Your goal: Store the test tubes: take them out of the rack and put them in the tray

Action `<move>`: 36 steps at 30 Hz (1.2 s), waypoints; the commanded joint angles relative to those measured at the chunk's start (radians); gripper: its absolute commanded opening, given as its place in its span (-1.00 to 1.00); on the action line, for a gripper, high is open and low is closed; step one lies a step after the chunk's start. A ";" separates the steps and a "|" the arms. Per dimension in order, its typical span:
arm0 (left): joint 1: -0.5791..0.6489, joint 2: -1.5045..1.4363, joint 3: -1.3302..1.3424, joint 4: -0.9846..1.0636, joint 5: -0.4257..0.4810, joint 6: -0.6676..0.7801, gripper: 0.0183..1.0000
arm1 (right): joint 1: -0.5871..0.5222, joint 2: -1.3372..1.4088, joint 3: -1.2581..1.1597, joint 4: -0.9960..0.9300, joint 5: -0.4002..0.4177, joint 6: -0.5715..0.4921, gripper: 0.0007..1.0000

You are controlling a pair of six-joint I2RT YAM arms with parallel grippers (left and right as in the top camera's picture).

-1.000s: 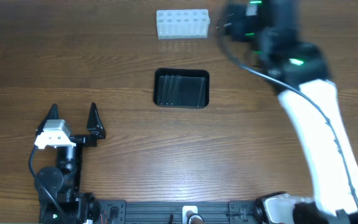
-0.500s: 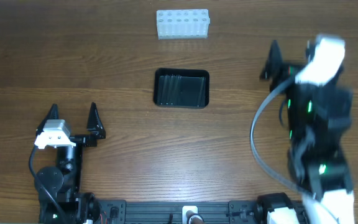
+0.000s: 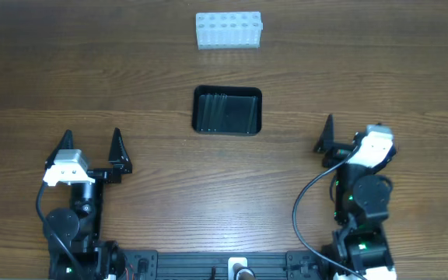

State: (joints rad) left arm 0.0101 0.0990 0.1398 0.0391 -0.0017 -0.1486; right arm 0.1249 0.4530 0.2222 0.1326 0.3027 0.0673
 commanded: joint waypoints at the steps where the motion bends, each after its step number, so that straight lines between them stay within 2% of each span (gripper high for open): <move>1: 0.006 -0.007 -0.010 0.002 0.013 0.014 1.00 | -0.005 -0.047 -0.102 0.046 0.006 -0.013 0.99; 10: 0.006 -0.007 -0.010 0.002 0.013 0.014 1.00 | -0.006 -0.269 -0.217 -0.021 0.006 -0.018 0.99; 15: 0.006 -0.007 -0.010 0.002 0.013 0.014 1.00 | -0.006 -0.418 -0.217 -0.182 0.006 -0.065 0.99; 27: 0.006 -0.007 -0.010 0.002 0.013 0.014 1.00 | -0.006 -0.448 -0.217 -0.179 -0.011 -0.100 0.99; 36: 0.006 -0.007 -0.010 0.002 0.013 0.014 1.00 | -0.022 -0.448 -0.217 -0.189 -0.138 -0.102 0.98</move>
State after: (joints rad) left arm 0.0101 0.0990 0.1398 0.0391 0.0010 -0.1490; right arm 0.1211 0.0158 0.0109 -0.0494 0.2344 -0.0296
